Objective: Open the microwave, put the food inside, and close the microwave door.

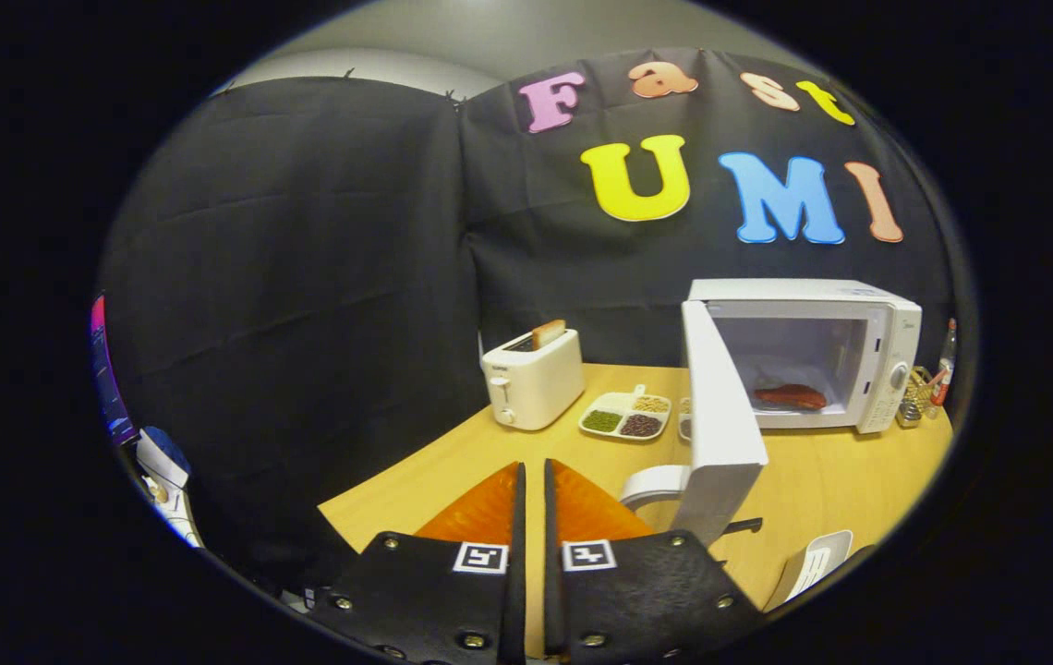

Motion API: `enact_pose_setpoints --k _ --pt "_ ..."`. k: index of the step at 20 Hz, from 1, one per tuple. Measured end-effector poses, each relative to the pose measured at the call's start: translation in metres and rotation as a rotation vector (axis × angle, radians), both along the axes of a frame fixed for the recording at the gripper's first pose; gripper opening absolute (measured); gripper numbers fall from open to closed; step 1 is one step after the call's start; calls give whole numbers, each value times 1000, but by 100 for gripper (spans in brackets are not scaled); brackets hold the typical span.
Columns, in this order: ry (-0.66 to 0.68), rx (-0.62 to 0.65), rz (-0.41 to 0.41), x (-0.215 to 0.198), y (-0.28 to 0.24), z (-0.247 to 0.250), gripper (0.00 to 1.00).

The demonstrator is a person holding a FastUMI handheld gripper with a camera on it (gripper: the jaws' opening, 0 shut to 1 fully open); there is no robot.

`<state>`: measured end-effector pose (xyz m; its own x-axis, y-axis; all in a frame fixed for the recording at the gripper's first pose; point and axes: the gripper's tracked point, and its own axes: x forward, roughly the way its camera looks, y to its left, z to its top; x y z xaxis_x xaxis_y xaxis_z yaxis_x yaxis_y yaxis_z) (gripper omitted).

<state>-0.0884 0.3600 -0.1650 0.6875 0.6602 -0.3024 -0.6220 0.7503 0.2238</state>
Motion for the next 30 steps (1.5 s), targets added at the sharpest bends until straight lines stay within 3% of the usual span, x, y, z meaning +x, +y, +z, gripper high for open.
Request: enact_pose_setpoints --k 5,12,30 --pt "87 44 -22 1 -21 -10 2" --pt "85 6 -59 26 -65 -12 1" --pt "131 -25 -222 138 -175 -28 1"
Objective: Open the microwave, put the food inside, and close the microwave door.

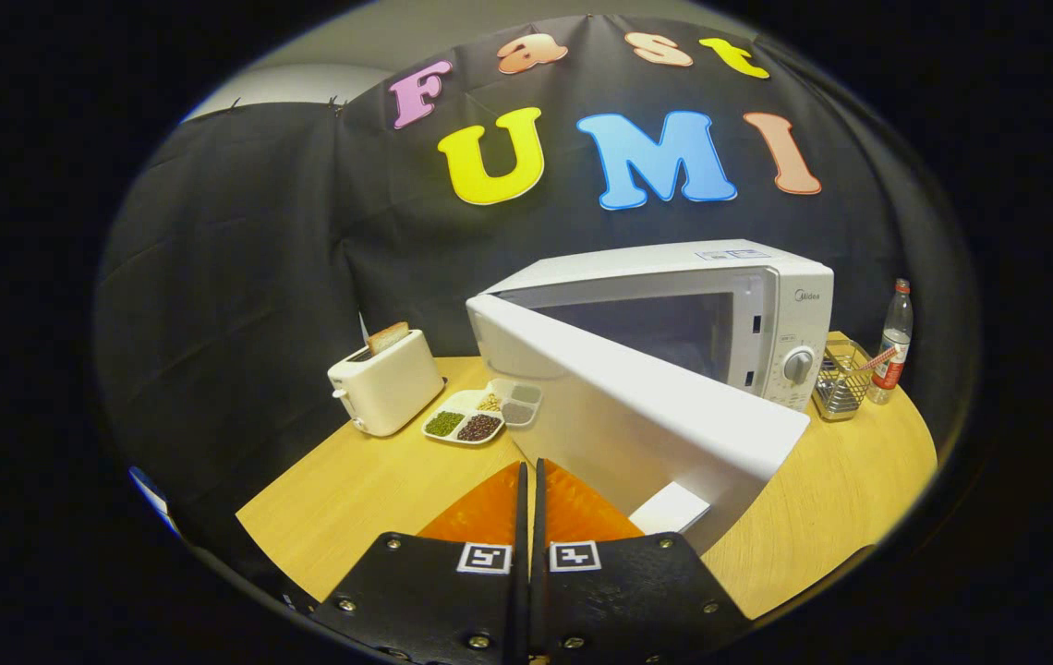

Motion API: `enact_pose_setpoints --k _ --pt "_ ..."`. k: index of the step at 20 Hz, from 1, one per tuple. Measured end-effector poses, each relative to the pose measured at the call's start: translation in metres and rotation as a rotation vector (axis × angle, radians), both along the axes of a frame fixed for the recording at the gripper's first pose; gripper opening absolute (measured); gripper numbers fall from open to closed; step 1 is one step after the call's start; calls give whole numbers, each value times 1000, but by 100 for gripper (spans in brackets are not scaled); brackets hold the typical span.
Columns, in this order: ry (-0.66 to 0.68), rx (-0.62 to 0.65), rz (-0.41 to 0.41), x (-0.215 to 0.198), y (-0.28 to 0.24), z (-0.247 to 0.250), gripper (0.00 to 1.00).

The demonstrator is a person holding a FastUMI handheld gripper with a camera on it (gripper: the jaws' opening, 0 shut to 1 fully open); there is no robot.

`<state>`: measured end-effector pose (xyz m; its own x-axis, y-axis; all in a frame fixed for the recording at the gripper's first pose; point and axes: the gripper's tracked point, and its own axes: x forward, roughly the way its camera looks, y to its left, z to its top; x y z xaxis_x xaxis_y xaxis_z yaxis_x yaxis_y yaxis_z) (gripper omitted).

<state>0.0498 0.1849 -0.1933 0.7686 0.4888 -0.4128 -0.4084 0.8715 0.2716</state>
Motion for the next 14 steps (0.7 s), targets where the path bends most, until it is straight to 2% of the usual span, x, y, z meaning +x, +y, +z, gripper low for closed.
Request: enact_pose_setpoints --k 14 --pt "-4 -5 -129 86 -60 -10 1"
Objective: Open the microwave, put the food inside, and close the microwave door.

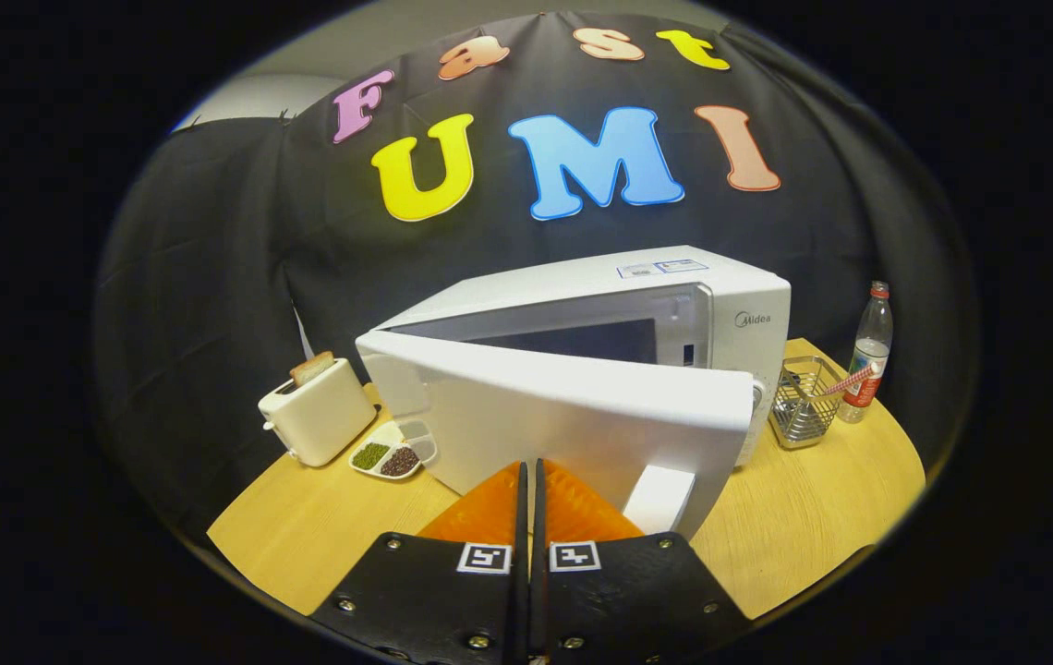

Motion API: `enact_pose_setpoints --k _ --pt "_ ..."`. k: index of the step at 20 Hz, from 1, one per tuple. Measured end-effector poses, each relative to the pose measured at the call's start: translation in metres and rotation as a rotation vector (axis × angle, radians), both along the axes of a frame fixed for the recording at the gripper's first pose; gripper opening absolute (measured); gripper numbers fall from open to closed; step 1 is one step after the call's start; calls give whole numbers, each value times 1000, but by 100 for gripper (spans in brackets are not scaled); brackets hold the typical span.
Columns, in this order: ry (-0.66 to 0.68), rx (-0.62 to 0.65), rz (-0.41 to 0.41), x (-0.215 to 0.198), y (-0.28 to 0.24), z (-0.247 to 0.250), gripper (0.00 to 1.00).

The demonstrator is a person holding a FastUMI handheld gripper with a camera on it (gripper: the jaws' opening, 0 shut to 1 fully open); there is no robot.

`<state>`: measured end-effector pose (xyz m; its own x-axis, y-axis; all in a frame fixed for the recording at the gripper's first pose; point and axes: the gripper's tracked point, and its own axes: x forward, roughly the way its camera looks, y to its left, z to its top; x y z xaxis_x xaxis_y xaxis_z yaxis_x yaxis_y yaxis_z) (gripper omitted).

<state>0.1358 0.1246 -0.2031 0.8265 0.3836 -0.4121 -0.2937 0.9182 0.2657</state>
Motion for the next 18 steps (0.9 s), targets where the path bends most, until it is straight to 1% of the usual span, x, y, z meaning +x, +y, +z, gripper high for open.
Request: enact_pose_setpoints --k 2,7,18 --pt "-2 -1 -22 13 -5 -2 1" --pt "-6 1 -45 46 -20 -3 1" --pt "-10 27 -87 94 -38 -10 1"
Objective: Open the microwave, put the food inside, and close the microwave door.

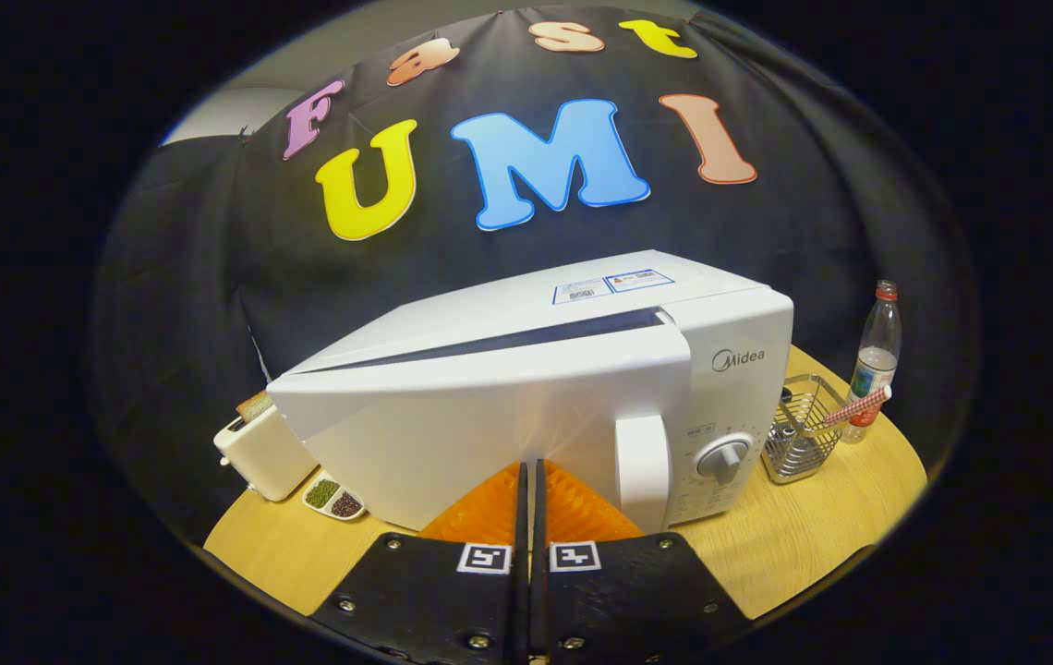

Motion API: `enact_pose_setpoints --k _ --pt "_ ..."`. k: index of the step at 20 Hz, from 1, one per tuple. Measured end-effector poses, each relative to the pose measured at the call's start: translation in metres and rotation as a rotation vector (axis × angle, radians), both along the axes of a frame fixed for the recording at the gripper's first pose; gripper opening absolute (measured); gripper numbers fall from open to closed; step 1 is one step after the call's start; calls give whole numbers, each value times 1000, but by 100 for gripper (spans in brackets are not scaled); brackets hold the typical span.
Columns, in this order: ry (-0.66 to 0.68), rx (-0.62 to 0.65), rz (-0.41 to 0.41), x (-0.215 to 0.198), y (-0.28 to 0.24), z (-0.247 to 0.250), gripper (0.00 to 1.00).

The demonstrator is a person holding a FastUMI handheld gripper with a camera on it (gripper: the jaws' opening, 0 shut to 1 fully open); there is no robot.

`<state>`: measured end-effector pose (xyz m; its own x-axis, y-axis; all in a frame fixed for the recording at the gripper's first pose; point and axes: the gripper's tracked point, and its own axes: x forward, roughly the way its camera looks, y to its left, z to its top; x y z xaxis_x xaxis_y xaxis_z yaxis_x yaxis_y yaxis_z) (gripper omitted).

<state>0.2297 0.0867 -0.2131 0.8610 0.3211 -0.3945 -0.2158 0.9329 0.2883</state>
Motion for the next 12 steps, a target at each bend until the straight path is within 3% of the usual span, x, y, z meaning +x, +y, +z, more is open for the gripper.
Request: enact_pose_setpoints --k 12 --pt "-29 -24 -37 20 0 -5 1"
